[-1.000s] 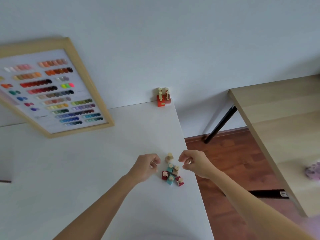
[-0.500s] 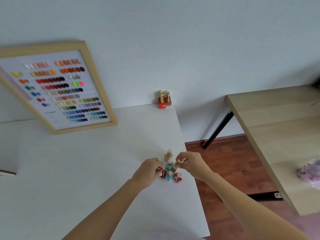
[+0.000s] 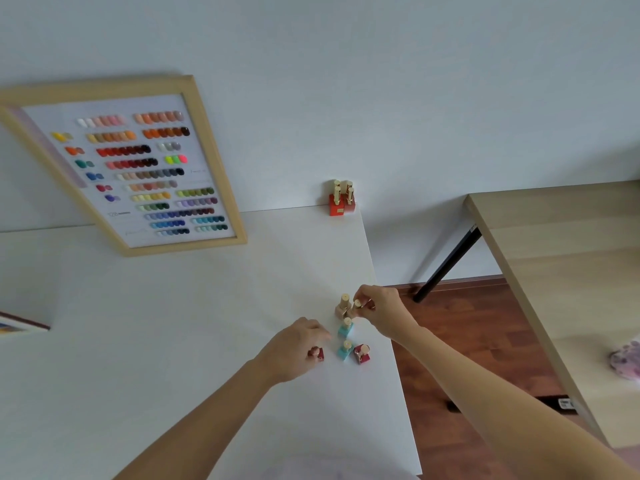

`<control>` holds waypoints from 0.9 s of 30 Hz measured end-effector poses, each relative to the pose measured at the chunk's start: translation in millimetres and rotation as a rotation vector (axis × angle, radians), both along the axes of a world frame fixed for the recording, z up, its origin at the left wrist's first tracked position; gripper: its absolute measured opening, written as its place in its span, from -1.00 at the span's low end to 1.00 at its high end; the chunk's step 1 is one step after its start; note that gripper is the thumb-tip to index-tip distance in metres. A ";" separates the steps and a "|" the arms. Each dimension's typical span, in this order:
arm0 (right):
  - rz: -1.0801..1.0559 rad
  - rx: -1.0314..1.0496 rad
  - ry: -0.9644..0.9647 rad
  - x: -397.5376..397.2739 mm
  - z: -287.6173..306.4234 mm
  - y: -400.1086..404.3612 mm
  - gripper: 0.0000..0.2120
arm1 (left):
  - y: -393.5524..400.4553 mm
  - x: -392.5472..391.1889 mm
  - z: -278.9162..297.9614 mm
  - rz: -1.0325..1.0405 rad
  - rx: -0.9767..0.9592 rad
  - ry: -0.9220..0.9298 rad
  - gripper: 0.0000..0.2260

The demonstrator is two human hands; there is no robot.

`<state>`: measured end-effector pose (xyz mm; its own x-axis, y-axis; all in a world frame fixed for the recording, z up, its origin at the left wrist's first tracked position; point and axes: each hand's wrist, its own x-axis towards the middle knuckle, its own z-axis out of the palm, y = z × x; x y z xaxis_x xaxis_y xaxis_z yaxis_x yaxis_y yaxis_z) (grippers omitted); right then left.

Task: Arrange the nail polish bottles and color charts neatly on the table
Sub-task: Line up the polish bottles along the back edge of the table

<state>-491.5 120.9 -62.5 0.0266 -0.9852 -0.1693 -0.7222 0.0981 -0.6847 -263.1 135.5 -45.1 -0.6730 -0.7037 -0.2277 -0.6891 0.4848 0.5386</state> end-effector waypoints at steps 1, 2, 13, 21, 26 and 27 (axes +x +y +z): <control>0.006 0.008 -0.009 -0.1 0.6 -0.8 -0.89 | 3.4 -3.4 1.6 -0.008 -0.019 0.049 -0.60; 0.015 0.021 -0.020 -0.9 1.6 -1.6 -0.87 | 6.5 -8.4 3.6 -0.026 -0.049 0.100 -0.58; 0.102 0.154 0.007 -23.8 18.8 -6.7 -0.58 | 14.3 -79.4 -2.7 -0.235 -0.212 -0.110 -0.78; 0.145 0.200 0.032 -23.7 16.3 -9.9 -0.54 | 15.3 -74.5 -10.2 -0.312 -0.286 -0.167 -0.73; 0.151 0.211 0.038 -22.4 13.3 -13.6 -0.55 | 17.4 -76.7 -9.1 -0.354 -0.333 -0.219 -0.83; 0.150 0.210 0.040 -22.5 12.7 -14.0 -0.55 | 17.1 -76.8 -7.5 -0.354 -0.328 -0.215 -0.84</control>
<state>-514.0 106.9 -49.8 0.1588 -0.9137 -0.3740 -0.7655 0.1253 -0.6311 -339.9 152.7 -52.6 -0.8449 -0.4991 -0.1926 -0.5307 0.8272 0.1844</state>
